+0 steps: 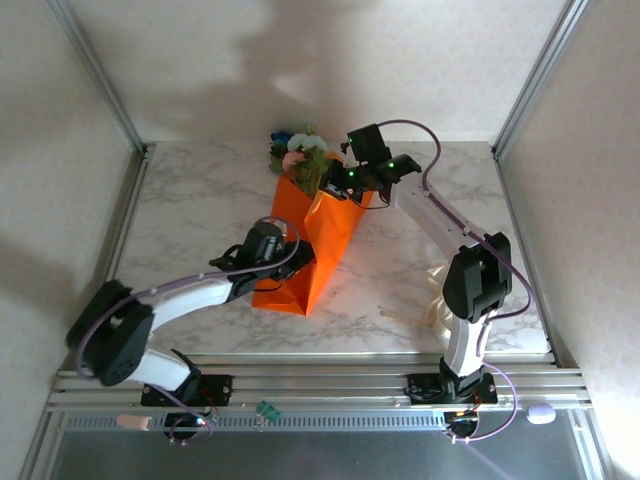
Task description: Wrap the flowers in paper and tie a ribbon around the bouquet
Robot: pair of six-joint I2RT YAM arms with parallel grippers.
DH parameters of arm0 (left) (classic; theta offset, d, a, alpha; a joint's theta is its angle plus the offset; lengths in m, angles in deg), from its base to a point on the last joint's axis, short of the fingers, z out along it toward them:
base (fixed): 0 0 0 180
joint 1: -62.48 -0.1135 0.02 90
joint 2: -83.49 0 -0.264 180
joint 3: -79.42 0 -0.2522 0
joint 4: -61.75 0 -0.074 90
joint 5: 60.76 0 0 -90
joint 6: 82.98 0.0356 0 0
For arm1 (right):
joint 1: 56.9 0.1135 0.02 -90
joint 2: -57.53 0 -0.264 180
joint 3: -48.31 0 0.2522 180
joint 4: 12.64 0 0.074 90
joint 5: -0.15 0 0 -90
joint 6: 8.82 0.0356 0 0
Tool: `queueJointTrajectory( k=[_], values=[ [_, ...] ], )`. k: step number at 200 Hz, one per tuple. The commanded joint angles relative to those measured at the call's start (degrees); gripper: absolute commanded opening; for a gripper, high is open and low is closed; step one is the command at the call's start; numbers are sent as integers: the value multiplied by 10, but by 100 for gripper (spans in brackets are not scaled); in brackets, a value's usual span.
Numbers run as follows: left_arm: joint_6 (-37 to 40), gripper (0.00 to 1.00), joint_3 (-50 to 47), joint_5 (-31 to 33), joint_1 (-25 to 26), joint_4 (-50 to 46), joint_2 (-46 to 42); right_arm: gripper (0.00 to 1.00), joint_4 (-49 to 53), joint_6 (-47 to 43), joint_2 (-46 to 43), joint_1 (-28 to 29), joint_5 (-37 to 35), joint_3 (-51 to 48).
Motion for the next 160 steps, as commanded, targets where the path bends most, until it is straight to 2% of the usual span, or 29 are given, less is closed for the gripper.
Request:
queueJointTrajectory(
  k=[1, 14, 39, 78, 127, 160],
  values=[
    [-10, 37, 6, 77, -11, -118, -48, 0, -14, -6, 1, 5, 12, -5],
    [-4, 35, -2, 70, -27, -160, -64, 0, -21, -4, 7, 5, 9, -6],
    [33, 32, -38, 24, -45, -166, -80, 0, -31, 4, 38, 6, 15, 23],
    [112, 52, -59, 18, -53, -159, -158, 0, -34, 10, 105, 22, 33, 95],
    [176, 64, -48, -21, -62, -158, -208, 0, -38, 18, 139, 37, 35, 121],
    [174, 69, -31, -17, -73, -157, -219, 0, -37, 20, 152, 44, 41, 135]
  ],
)
